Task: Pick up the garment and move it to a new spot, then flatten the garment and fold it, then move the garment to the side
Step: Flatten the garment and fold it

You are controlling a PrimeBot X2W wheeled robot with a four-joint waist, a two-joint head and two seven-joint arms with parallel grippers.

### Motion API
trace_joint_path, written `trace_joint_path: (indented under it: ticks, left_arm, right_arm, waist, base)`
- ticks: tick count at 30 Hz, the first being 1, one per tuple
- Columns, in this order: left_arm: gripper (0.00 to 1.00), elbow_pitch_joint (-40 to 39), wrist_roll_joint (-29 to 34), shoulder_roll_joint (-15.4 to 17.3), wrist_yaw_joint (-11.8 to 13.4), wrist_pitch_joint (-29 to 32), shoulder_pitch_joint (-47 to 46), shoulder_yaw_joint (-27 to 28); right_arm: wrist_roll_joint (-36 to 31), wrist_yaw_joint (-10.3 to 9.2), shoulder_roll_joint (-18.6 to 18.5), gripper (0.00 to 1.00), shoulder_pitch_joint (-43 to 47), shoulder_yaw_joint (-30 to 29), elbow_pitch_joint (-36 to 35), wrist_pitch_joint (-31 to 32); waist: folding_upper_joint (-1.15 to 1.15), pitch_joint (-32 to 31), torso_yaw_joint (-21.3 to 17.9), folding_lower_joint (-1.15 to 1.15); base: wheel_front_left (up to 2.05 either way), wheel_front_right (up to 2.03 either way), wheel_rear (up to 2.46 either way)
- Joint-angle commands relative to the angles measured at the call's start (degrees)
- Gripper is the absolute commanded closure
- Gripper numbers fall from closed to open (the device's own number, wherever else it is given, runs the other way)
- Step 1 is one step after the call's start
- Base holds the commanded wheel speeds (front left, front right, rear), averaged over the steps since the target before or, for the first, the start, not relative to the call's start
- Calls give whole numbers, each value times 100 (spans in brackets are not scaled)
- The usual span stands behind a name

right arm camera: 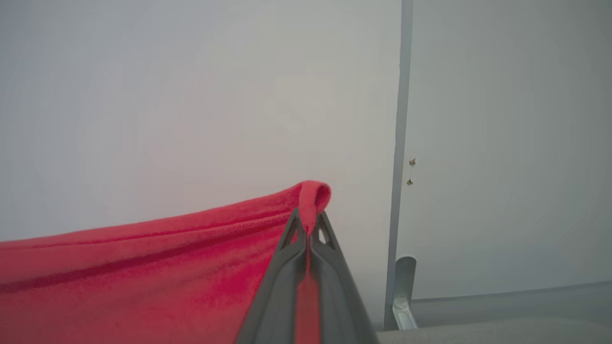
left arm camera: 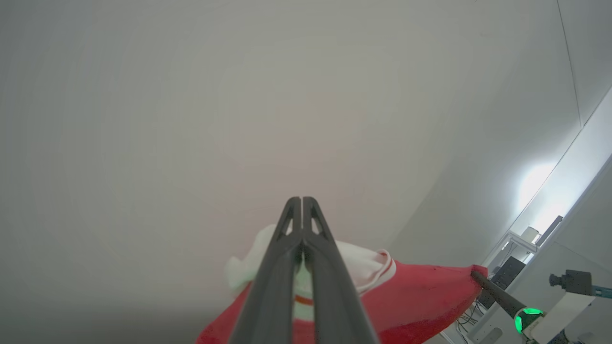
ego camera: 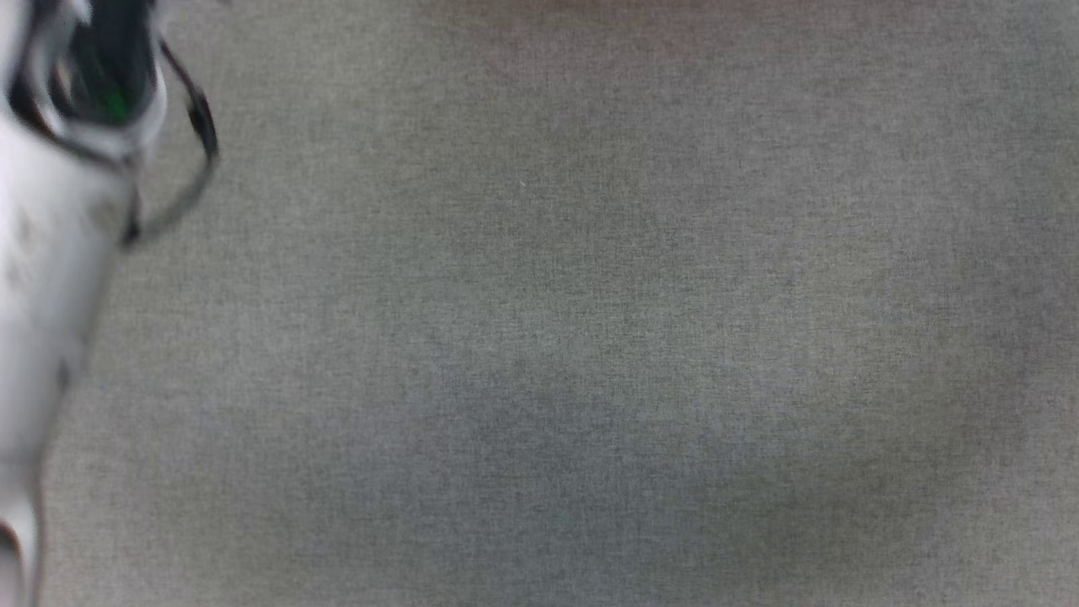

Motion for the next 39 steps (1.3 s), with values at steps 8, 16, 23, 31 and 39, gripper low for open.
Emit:
trace_joint_path:
  ticks: [8,16,23,31,39]
  left_arm:
    - [100,-1490,116,73,12,-14,2672,618]
    - [100,-2920,233,239,12,-14,4988,1121]
    - [100,-4122,292,331,12,-14,6569,1429]
    - [100,-4933,497,398,12,-15,7719,1654]
    - [100,-5314,750,367,12,-15,8195,1776]
  right_arm:
    - [1358,-13,-834,100,2473,636,-1640,445]
    - [1952,-13,-1238,100,4608,451,-3339,1206]
    - [2022,-12,-1195,100,6109,-142,-4481,1811]
    - [1941,-12,-914,100,7229,-847,-5430,2311]
    - [1806,-12,-529,100,8027,-1563,-6461,2816]
  waist:
    - [-1,-285,-29,0]
    - [-1,-633,-223,0]
    - [-1,-888,-222,0]
    - [-1,-912,-161,0]
    - [-1,-824,-103,0]
  base:
    - [0,0,0]
    - [0,0,0]
    - [0,0,0]
    - [0,0,0]
    - [0,0,0]
